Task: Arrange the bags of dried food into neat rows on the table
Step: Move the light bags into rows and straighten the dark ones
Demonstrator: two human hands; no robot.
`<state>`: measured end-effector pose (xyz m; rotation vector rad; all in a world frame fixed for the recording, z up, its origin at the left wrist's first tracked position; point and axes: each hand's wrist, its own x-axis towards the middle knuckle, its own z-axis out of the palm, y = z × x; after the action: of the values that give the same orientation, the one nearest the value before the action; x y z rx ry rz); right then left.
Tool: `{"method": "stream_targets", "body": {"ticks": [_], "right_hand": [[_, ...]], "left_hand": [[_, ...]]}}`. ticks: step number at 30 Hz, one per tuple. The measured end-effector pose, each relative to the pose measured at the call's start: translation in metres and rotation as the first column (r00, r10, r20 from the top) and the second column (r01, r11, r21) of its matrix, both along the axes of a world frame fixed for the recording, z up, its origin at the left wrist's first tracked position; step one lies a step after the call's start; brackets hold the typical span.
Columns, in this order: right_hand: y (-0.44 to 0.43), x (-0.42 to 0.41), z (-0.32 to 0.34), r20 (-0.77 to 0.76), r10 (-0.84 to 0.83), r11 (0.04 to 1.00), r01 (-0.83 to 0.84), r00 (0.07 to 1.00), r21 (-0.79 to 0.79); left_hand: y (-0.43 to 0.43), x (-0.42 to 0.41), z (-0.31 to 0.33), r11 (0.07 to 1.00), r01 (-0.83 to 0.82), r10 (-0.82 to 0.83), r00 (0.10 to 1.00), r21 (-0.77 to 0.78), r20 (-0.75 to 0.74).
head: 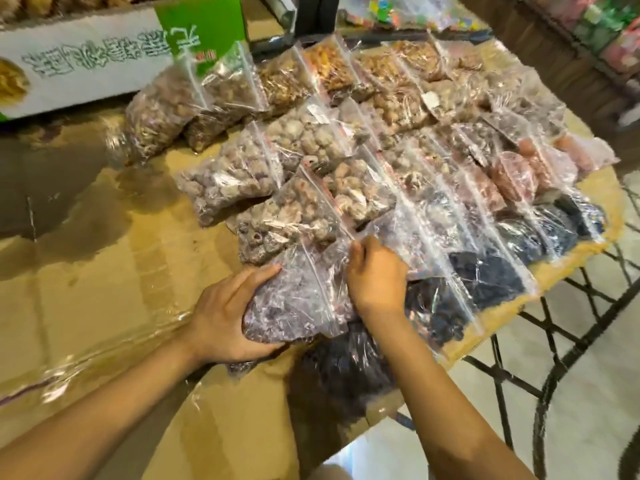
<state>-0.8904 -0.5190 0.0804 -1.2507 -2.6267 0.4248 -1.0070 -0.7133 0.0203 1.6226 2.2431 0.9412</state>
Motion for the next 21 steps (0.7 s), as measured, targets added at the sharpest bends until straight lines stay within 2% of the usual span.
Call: {"method": "stream_targets", "body": {"ticks": [4, 8, 11, 13, 15, 17, 19, 21], "right_hand": [[0.016, 0.000, 0.003, 0.035, 0.127, 0.988, -0.123, 0.991, -0.089], [0.027, 0.005, 0.000, -0.002, 0.223, 0.968, -0.222, 0.975, -0.113], [0.030, 0.005, 0.002, -0.022, 0.290, 0.947, -0.290, 0.957, -0.138], [0.034, 0.005, 0.009, -0.068, 0.302, 0.930, -0.309, 0.951, -0.198], [0.037, 0.010, 0.018, -0.145, 0.314, 0.912, -0.341, 0.938, -0.229], [0.039, 0.018, 0.025, -0.240, 0.315, 0.897, -0.371, 0.918, -0.241], [0.044, 0.027, 0.022, -0.248, 0.346, 0.889, -0.400, 0.905, -0.224], [0.050, 0.033, 0.017, -0.169, 0.404, 0.879, -0.432, 0.899, -0.201]], "left_hand": [[-0.001, -0.002, 0.007, 0.985, 0.004, -0.008, 1.000, -0.173, -0.019], [0.008, 0.016, 0.024, 0.896, -0.116, 0.103, 0.993, -0.428, -0.053], [0.024, 0.034, 0.030, 0.833, -0.190, 0.169, 0.982, -0.520, -0.088], [0.023, 0.036, 0.027, 0.888, -0.206, 0.224, 0.975, -0.411, -0.005], [0.016, 0.035, 0.026, 0.952, -0.245, 0.277, 0.945, -0.186, 0.173], [0.012, 0.037, 0.029, 0.948, -0.316, 0.316, 0.913, -0.044, 0.258], [0.020, 0.042, 0.035, 0.952, -0.299, 0.306, 0.918, -0.067, 0.254], [0.035, 0.047, 0.038, 0.960, -0.215, 0.247, 0.951, -0.180, 0.186]]}}
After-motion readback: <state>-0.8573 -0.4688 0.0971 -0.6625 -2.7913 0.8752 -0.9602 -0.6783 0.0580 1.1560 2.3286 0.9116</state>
